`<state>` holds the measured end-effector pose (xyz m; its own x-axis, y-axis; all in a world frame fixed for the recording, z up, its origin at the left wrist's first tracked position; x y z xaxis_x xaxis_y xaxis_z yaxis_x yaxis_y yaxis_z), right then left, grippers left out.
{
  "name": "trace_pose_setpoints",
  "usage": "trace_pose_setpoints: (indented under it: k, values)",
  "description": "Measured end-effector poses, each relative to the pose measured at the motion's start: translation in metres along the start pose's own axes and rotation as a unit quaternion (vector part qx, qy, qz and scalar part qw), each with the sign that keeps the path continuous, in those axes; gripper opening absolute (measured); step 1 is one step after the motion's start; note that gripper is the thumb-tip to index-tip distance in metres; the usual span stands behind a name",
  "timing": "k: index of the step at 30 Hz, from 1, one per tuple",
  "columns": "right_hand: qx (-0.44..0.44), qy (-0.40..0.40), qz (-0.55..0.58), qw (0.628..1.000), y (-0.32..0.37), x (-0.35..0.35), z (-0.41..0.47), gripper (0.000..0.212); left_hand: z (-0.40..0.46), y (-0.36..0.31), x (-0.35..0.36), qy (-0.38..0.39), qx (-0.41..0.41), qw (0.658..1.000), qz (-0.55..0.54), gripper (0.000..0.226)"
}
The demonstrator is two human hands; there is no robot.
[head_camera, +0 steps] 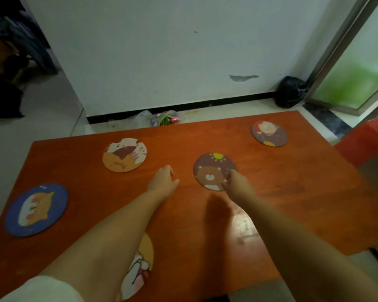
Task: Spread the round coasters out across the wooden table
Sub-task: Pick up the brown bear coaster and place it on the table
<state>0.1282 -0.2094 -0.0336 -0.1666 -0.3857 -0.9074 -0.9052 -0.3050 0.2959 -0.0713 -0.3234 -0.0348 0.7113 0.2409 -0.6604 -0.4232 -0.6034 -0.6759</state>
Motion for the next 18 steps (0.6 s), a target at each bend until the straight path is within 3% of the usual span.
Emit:
trace_pose_setpoints:
  k: [4, 10, 13, 16, 18]
  values:
    - [0.013, 0.041, 0.001, 0.999, -0.035, -0.009, 0.049, 0.030, 0.026, -0.025, 0.035, 0.017, -0.042, 0.999, 0.001, 0.028]
    - [0.015, 0.102, -0.018, 0.994, -0.060, -0.013, 0.108, 0.043, 0.061, -0.052, 0.076, 0.009, -0.150, 0.988, -0.019, 0.043]
    - [0.046, 0.106, -0.010, 0.993, -0.063, -0.005, 0.122, 0.021, 0.074, -0.058, 0.088, 0.000, -0.199, 0.979, -0.054, 0.049]
    - [0.099, 0.104, 0.034, 0.989, -0.059, 0.001, 0.132, 0.044, 0.085, -0.060, 0.092, -0.019, -0.232, 0.969, -0.083, 0.048]
    - [0.115, 0.127, 0.060, 0.983, -0.053, 0.005, 0.133, 0.044, 0.088, -0.057, 0.091, -0.022, -0.247, 0.963, -0.107, 0.051]
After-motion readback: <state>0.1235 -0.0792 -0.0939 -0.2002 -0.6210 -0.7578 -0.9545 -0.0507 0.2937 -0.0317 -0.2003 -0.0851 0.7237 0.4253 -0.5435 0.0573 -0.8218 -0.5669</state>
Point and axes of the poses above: each hand's wrist, its own z-axis towards the middle knuckle, its own x-axis out of the palm, y = z × x, the point moved 3 cm from there along z, towards the middle knuckle, and after that the axes turned 11 degrees about -z, right-handed, at the moved point
